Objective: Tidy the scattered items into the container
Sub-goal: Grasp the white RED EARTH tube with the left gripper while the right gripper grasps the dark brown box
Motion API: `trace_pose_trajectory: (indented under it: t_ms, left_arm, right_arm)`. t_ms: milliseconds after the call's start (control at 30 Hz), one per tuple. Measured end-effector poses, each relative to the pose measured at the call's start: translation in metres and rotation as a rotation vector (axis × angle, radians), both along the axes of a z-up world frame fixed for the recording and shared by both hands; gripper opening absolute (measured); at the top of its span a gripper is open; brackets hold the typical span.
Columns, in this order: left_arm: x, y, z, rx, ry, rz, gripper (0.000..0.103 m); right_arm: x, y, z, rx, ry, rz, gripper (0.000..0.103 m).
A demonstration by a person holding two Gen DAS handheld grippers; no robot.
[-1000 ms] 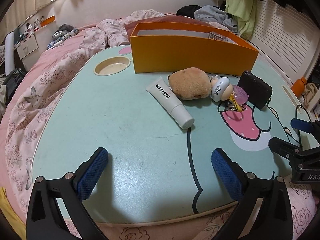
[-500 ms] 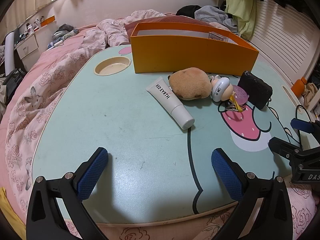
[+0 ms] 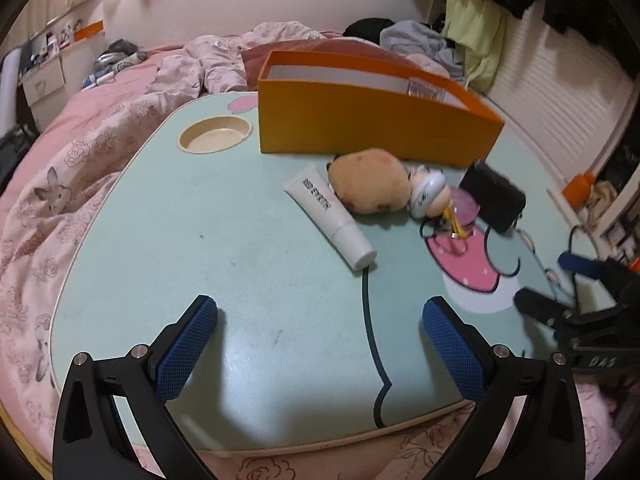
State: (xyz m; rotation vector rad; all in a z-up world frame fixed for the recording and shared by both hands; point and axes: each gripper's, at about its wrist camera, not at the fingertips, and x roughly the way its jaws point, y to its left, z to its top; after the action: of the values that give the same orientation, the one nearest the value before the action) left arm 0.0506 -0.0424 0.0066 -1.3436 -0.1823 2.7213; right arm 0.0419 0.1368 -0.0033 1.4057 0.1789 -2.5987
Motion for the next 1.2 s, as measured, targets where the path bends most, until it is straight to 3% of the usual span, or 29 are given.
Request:
trace_pose_trajectory:
  t_ms: [233, 333, 367, 467, 500, 567, 733, 833, 933, 1033, 1200]
  left_arm:
    - [-0.028, -0.001, 0.011, 0.074, 0.003, 0.002, 0.082]
    - [-0.046, 0.007, 0.007, 0.030, -0.026, 0.008, 0.065]
    - [-0.050, 0.009, 0.004, 0.019, -0.042, 0.006, 0.056]
    - [-0.054, 0.015, 0.002, -0.032, -0.027, -0.002, 0.042]
    - [-0.054, 0.016, 0.002, -0.045, -0.021, -0.009, 0.028]
    - [-0.051, 0.016, 0.001, -0.054, -0.010, -0.022, 0.020]
    - [-0.036, 0.008, 0.007, -0.001, 0.035, -0.041, 0.020]
    - [-0.028, 0.007, 0.017, 0.019, 0.057, -0.045, 0.020]
    - [-0.023, 0.006, 0.024, 0.024, 0.069, -0.049, 0.020]
    - [-0.021, 0.005, 0.028, 0.030, 0.075, -0.049, 0.020]
    - [-0.016, 0.002, 0.032, 0.041, 0.086, -0.049, 0.020]
  right_arm:
    - [0.001, 0.001, 0.000, -0.001, 0.001, 0.000, 0.103]
    - [0.001, 0.002, 0.000, -0.003, 0.003, 0.000, 0.103]
    - [0.001, 0.001, 0.000, -0.004, 0.004, 0.000, 0.103]
    - [0.000, 0.003, 0.003, -0.041, 0.012, 0.004, 0.103]
    - [-0.001, 0.006, 0.006, -0.084, 0.014, 0.008, 0.101]
    - [-0.005, 0.013, 0.013, -0.148, 0.028, 0.007, 0.086]
    - [-0.028, 0.015, 0.034, -0.141, 0.119, 0.021, 0.070]
    - [-0.046, 0.004, 0.035, -0.153, 0.099, 0.070, 0.055]
    - [-0.058, -0.006, 0.029, -0.158, 0.077, 0.084, 0.049]
    - [-0.068, -0.014, 0.019, -0.170, 0.028, 0.093, 0.029]
    - [-0.056, -0.008, 0.023, -0.227, 0.040, 0.097, 0.027]
